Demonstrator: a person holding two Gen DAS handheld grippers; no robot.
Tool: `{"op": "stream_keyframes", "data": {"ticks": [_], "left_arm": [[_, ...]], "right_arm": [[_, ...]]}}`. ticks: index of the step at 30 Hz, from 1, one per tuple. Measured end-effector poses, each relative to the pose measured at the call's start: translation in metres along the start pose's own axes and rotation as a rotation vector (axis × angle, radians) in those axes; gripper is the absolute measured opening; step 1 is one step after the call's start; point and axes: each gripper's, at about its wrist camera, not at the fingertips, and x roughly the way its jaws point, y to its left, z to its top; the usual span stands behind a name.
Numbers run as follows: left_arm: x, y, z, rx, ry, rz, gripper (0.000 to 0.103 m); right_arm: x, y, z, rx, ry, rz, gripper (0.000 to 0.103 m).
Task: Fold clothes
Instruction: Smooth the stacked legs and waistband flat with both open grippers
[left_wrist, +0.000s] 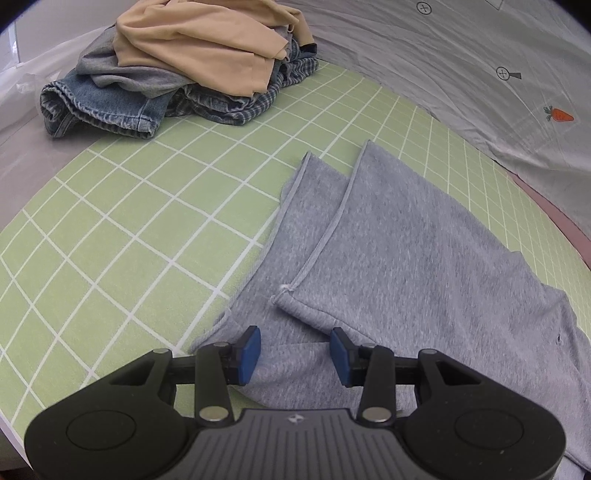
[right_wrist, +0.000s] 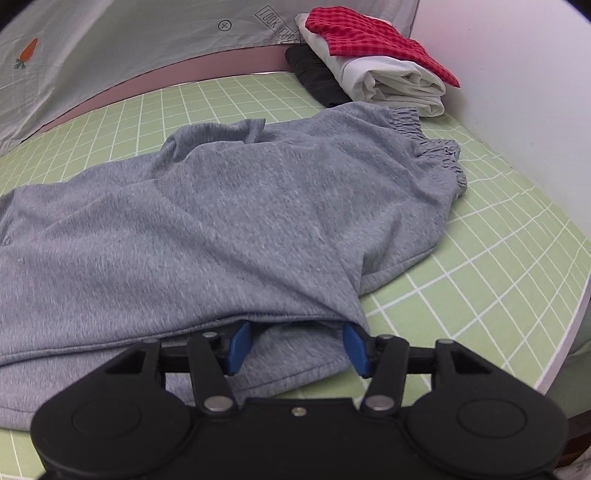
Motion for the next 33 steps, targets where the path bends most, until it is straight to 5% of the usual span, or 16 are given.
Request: {"op": "stream_keyframes", "data": {"ticks": [4, 13, 21, 33], "left_arm": [[0.001, 0.005, 0.004, 0.062, -0.01, 0.058, 0.043], [-0.003, 0.009, 0.01, -0.005, 0.023, 0.068, 0.043], [-0.023, 0.004, 0.001, -0.125, -0.01, -0.092, 0.038], [-0.008, -0.004, 0.01, -0.167, 0.011, -0.132, 0.034]], "right_arm": [[0.001, 0.002, 0.002, -0.065, -0.017, -0.049, 0.053], [0.0, 0.0, 0.008, -0.046, 0.007, -0.061, 0.052], [-0.024, 0.004, 0.005, 0.12, -0.006, 0.04, 0.077], [-0.024, 0.015, 0.012, 0.232, -0.001, 0.16, 0.076]]}}
